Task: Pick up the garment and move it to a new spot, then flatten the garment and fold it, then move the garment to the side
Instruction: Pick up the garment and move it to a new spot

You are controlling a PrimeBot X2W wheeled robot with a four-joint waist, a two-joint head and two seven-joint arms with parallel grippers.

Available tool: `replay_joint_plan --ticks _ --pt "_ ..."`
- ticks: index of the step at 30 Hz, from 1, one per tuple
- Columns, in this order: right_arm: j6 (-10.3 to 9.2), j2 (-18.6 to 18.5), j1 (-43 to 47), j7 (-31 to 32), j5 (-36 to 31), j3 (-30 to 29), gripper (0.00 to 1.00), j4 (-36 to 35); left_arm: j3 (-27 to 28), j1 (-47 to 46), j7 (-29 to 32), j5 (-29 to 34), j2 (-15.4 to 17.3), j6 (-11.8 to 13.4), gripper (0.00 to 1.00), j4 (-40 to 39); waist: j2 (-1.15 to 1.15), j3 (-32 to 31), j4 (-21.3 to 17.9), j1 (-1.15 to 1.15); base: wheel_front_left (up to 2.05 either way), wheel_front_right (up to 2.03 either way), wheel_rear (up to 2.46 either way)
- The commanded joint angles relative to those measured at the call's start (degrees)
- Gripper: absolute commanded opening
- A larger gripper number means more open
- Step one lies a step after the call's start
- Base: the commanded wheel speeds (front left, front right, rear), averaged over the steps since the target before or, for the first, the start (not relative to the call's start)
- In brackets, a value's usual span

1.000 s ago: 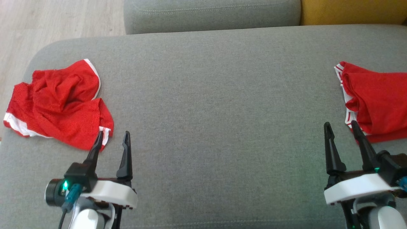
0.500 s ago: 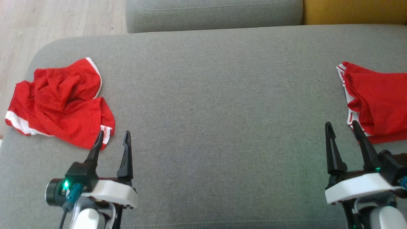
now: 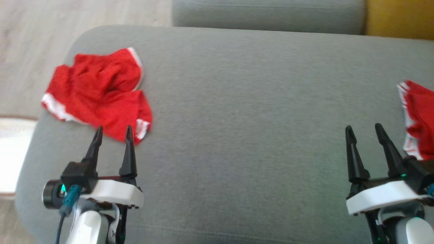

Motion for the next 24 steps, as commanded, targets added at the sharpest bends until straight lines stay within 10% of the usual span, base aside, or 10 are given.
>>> replay_joint_plan --ticks 1,24 --pt "-0.05 -0.3 -1.6 0.3 -0.6 1.7 1.00 -2.6 2.3 -2.9 -0.3 -0.1 0.3 0.2 1.00 -2.3 0.00 0.2 3.2 0.00 0.00 0.00 0.00" --pt "-0.05 -0.3 -2.8 2.7 -1.3 3.8 1.00 -4.7 5.2 -2.9 -0.3 1.9 -1.6 -1.3 1.00 -3.4 0.00 1.6 12.8 0.00 0.00 0.00 0.00"
